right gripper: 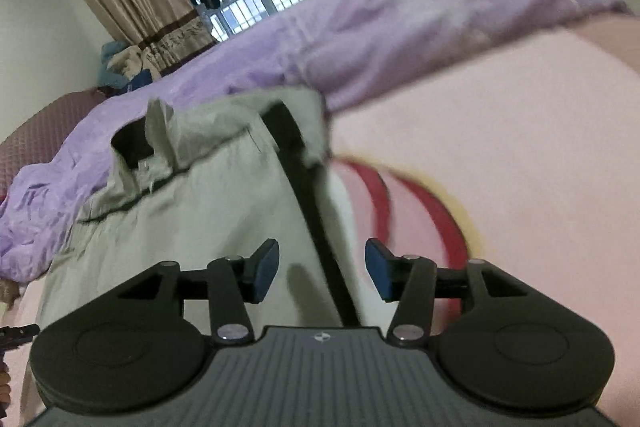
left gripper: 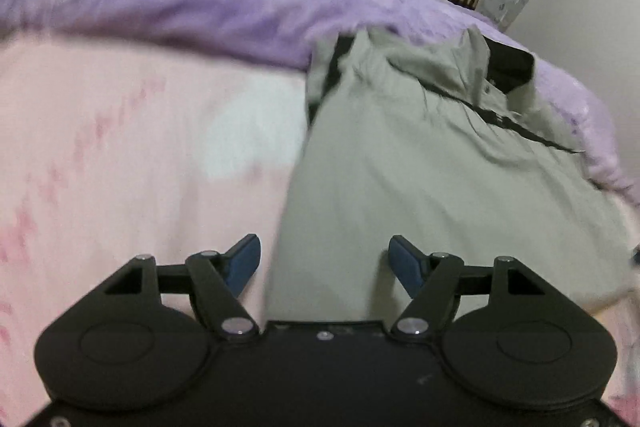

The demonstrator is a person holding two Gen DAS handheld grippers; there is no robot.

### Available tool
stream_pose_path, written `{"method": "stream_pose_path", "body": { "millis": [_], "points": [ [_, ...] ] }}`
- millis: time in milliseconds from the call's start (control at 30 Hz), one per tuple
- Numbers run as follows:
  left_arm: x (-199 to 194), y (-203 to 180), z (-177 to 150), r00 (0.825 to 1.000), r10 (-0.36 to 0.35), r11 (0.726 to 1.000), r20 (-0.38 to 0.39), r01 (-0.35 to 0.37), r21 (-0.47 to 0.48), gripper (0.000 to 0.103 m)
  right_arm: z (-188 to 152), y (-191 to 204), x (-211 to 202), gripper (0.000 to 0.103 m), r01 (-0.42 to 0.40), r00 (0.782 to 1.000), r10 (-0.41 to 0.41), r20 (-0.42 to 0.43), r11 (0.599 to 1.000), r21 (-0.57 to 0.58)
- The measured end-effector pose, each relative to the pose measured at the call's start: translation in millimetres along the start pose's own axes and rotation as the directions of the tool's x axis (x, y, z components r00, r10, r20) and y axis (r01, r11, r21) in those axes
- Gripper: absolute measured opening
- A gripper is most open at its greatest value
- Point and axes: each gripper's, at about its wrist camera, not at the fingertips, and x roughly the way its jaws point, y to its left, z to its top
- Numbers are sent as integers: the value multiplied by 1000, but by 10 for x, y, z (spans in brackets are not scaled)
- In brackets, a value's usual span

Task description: Fold large clothes

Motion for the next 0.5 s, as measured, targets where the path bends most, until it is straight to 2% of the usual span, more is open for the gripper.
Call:
{"method": "stream_pose_path", "body": {
  "millis": [133,167,200,233,267,400,500],
  "points": [
    [42,-27,-72,1000,-19,998,20,20,-54,67,-172,-85,-6,60,-63,998,65,-21,996,61],
    [66,-63,-63,1000,-10,998,20,12,-59,66,-191,-51,38,54,-70,997,72,-32,995,71],
    [53,-98,-74,1000,10,998,20,-8,-63,46,-214,-14,72,31,-59,997,63,-41,996,74],
    [36,-145,-64,1000,22,998,18,-21,-52,10,-212,41,84,22,-34,999,36,-38,998,62],
    [-2,-178,-35,1000,18,999,23,-17,-45,8,-195,98,58,3,-13,999,15,-30,999,49],
    [-189,-169,70,1000,10,999,28,-9,-38,8,-131,258,-213,2,3,1000,-3,20,1000,-15],
    [-20,-118,-4,999,40,999,-25,-40,-24,11,-191,242,-144,2,49,999,-50,-17,997,-51]
  ]
}}
